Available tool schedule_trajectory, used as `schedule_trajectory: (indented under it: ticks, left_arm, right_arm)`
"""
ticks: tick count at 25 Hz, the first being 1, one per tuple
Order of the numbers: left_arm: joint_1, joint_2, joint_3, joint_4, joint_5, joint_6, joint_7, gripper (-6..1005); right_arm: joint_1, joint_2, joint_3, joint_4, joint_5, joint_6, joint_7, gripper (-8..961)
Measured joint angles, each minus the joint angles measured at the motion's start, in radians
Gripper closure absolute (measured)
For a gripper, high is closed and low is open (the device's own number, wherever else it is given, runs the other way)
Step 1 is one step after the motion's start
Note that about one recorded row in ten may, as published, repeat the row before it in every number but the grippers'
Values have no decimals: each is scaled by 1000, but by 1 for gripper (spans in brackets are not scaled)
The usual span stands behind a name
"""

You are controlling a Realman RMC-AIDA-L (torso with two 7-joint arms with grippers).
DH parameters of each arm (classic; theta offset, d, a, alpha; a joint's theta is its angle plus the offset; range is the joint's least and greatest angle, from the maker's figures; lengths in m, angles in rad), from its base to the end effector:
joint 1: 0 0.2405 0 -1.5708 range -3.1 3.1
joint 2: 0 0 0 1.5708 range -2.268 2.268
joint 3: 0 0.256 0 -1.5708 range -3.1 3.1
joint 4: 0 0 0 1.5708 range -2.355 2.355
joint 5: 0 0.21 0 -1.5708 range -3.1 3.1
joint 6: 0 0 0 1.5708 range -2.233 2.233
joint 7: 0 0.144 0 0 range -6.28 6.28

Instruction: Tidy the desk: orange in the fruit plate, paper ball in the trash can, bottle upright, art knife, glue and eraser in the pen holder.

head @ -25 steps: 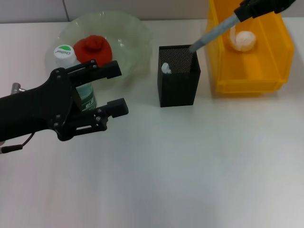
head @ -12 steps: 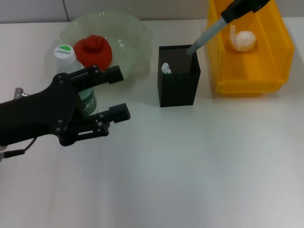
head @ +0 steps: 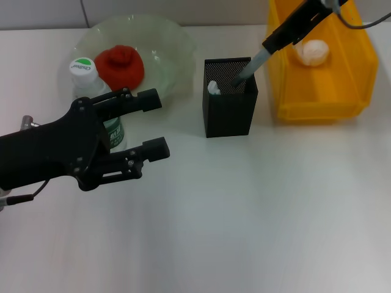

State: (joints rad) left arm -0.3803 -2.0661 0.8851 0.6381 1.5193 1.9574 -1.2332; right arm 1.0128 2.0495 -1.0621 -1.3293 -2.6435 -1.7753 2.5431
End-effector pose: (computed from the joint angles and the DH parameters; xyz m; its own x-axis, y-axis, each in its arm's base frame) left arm -0.2304 0.2648 0.0254 0.5613 0.1317 0.8171 0.2023 -0.9791 0.0189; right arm 0.0642 0.4055 0.0581 0.8315 -0.5404 0.1283 -0.4487 -0.7897 -0.4184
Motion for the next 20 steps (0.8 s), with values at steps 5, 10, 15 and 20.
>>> schedule_trajectory:
  ticks: [5, 10, 15, 20]
  left_arm:
    - [0, 0, 0, -1, -1, -1, 0, 241]
    - [0, 0, 0, -2, -1, -2, 0, 242]
    - [0, 0, 0, -2, -1, -5, 0, 242]
    - [-4, 0, 0, -2, -1, -6, 0, 242]
  right_arm:
    - [7, 11, -37, 51, -14, 37, -4, 755]
    - [1, 13, -38, 66, -16, 81, -4, 753]
    - [-14, 14, -31, 57, -16, 99, -5, 751]
    - [-67, 31, -31, -47, 17, 102, -5, 494]
